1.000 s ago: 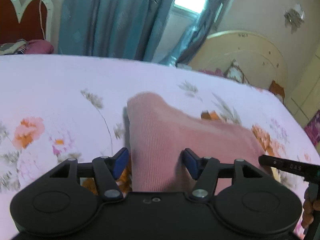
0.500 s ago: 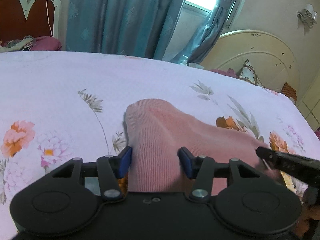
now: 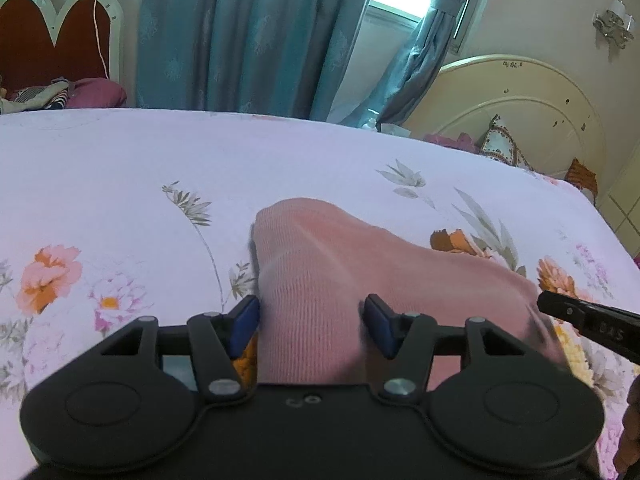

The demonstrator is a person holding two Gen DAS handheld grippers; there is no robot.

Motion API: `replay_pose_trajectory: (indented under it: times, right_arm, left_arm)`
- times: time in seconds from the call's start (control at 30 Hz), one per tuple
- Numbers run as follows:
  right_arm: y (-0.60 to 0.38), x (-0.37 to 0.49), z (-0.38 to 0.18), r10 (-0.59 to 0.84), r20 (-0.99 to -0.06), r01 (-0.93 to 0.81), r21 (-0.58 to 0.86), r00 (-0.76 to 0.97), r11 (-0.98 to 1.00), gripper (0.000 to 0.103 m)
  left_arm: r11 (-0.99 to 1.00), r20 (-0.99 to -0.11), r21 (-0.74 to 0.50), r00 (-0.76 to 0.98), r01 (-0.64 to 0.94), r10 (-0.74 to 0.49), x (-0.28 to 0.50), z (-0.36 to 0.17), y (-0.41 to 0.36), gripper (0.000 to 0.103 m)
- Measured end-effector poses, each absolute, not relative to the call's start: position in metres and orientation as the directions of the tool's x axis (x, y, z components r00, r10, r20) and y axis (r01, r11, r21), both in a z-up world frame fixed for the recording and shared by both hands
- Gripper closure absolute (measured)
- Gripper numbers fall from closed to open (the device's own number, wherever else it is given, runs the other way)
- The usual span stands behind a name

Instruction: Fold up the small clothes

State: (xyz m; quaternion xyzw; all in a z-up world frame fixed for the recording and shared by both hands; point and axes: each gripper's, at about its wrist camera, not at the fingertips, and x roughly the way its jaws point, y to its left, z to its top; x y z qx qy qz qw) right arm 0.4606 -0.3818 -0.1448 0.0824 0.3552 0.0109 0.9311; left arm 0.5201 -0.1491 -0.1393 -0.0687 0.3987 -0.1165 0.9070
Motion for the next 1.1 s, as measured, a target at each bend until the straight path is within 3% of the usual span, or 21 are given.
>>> replay_pose_trajectory:
  times: [0.33, 0.57, 0.77, 1.1]
  right_arm:
    - [-0.357, 0.406, -0.136, 0.179, -0.673, -0.084, 0.171, 0.718, 0.982, 0.096]
    - [-0.356, 0.393, -0.172, 0.073, -0.711, -0.07, 0.033, 0.699, 0.997, 0.096]
    - [-0.363, 0.376, -0.151, 0.134, -0.697, -0.077, 0.113, 0.705, 0.991, 0.096]
    - [-0.351, 0.31, -0.153, 0.117, -0.738, -0.077, 0.088, 0.664, 0.993, 0.096]
  left_arm:
    - [0.954, -0.695, -0.222, 0.654, 0.199, -0.298, 0.464, -0.124, -0.134, 0.046]
    - [0.96, -0.704, -0.197, 0.653, 0.198, -0.279, 0.445, -0.137, -0.138, 0.046]
    - [0.959, -0.699, -0.193, 0.657, 0.208, -0.283, 0.435, -0.126, -0.136, 0.048]
    - [0.938, -0.732, -0.178, 0.597, 0.297, -0.328, 0.38, -0.132, -0.132, 0.048]
